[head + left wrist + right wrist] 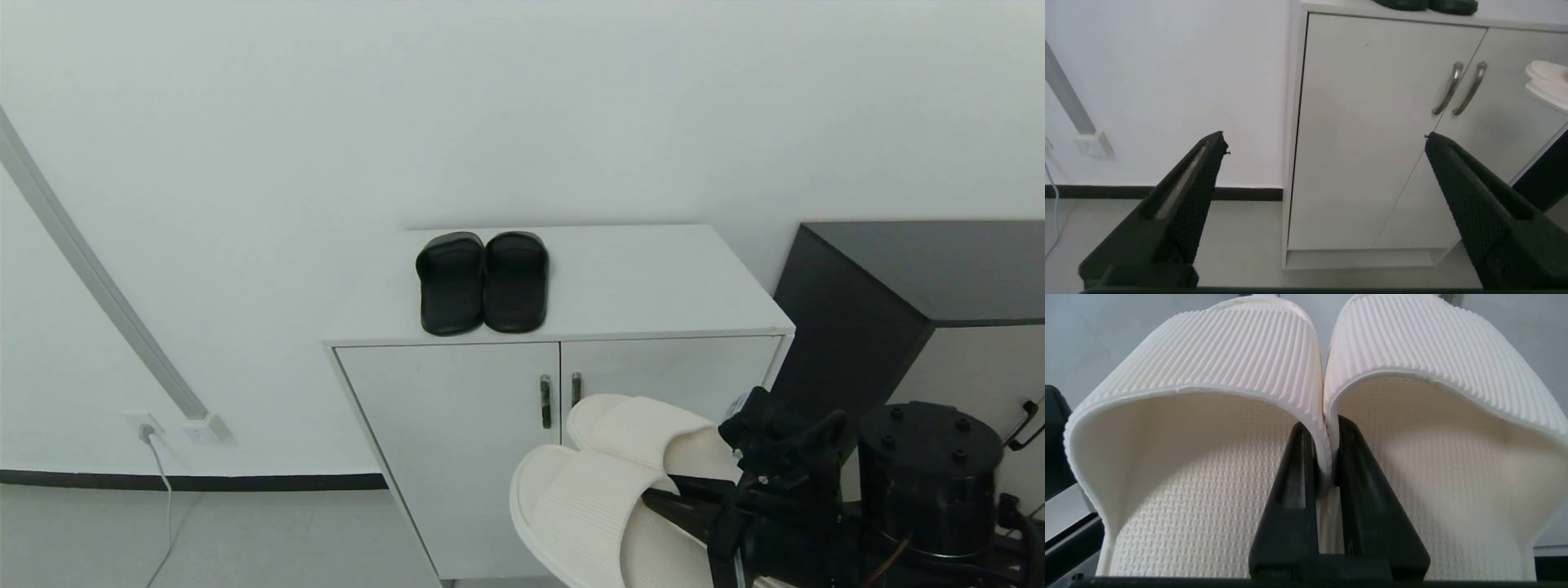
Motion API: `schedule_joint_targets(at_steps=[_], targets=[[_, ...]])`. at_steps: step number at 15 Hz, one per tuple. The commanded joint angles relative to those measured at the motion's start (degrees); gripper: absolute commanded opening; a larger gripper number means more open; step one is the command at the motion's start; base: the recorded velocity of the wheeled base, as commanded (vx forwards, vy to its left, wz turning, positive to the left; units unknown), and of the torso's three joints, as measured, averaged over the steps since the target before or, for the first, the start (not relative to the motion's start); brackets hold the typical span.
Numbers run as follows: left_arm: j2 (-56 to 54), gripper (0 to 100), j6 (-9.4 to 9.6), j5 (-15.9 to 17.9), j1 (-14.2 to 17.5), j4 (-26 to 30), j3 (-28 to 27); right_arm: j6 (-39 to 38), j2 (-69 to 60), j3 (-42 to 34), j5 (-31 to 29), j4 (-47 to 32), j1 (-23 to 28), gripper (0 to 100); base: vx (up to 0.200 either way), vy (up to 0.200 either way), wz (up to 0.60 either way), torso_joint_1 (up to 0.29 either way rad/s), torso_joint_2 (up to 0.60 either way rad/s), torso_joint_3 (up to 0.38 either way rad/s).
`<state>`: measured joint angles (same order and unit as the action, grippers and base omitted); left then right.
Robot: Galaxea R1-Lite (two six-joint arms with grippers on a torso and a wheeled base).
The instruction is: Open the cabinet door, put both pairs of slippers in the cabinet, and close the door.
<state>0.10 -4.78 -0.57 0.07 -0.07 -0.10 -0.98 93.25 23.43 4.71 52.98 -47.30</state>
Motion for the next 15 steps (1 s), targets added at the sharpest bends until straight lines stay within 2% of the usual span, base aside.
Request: schedule_joint_targets(at_steps=[1,15], targets=[[-0.01,100,0.03,-0.04,0.01,-0.01,0.01,0.1,-0.7,-0.4,0.04,0.02,-0.69,0,0.0,0.0,0.0,-0.237,0.56,0.315],[-0.01,100,0.03,0.05,0.01,-0.01,0.01,0.1,-0.43,-1.81,0.04,0.02,-2.27,0,0.0,0.0,0.0,-0.187,0.51,0.321]])
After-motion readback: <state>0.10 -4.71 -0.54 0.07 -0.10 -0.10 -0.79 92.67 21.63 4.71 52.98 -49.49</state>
